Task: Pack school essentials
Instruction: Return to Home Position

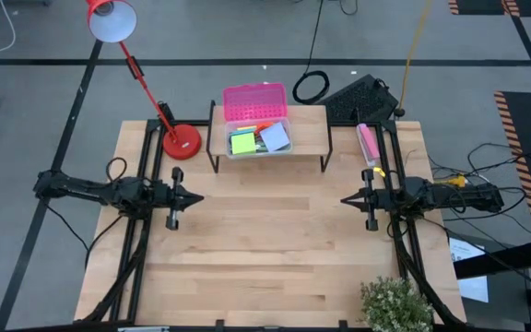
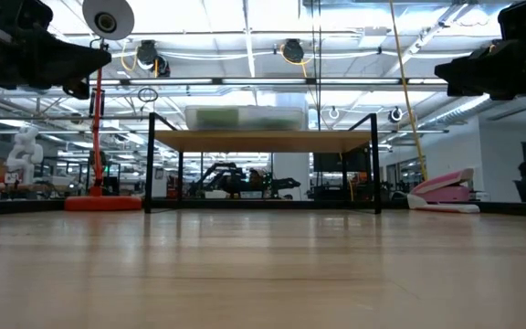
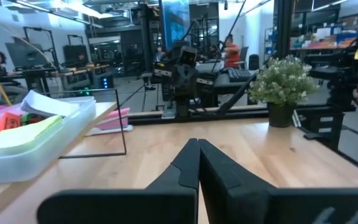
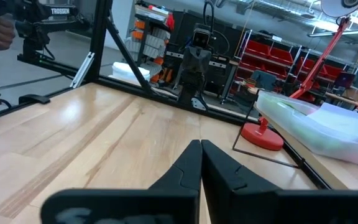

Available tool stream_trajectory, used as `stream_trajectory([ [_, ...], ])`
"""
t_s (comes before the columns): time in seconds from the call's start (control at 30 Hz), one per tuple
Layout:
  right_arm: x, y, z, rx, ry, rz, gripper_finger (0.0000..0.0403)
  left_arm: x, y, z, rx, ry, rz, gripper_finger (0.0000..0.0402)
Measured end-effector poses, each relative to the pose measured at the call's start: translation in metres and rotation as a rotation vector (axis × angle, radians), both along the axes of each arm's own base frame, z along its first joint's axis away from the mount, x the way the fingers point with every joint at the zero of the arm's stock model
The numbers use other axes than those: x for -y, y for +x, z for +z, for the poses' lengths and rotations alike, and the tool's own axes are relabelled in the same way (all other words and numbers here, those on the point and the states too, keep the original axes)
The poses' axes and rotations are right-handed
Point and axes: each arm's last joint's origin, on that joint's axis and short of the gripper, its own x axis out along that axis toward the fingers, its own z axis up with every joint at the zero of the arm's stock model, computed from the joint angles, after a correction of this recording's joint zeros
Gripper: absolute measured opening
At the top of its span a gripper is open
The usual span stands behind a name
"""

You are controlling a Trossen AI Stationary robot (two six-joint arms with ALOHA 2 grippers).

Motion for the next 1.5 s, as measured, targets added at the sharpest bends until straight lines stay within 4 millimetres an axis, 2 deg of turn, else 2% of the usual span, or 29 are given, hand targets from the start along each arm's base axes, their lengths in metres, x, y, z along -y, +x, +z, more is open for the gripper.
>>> stream_trajectory([
  [0.5, 0.000, 0.000, 0.000, 0.000, 0.000, 0.000, 0.0000, -0.002, -0.012, -0.007, -0.045, 0.043, 0.023, 0.0003],
  [0.93, 0.000, 0.000, 0.000, 0.000, 0.000, 0.000, 0.0000, -0.002, -0.012, -0.007, -0.048, 0.042, 0.013, 0.0003],
  [1.2, 0.000, 0.000, 0.000, 0.000, 0.000, 0.000, 0.0000, -0.002, -0.012, -0.006, -0.034, 0.040, 0.012, 0.0028],
  [1.5, 0.000, 0.000, 0.000, 0.000, 0.000, 0.000, 0.0000, -0.002, -0.012, -0.005, -0.028, 0.037, 0.012, 0.0033],
])
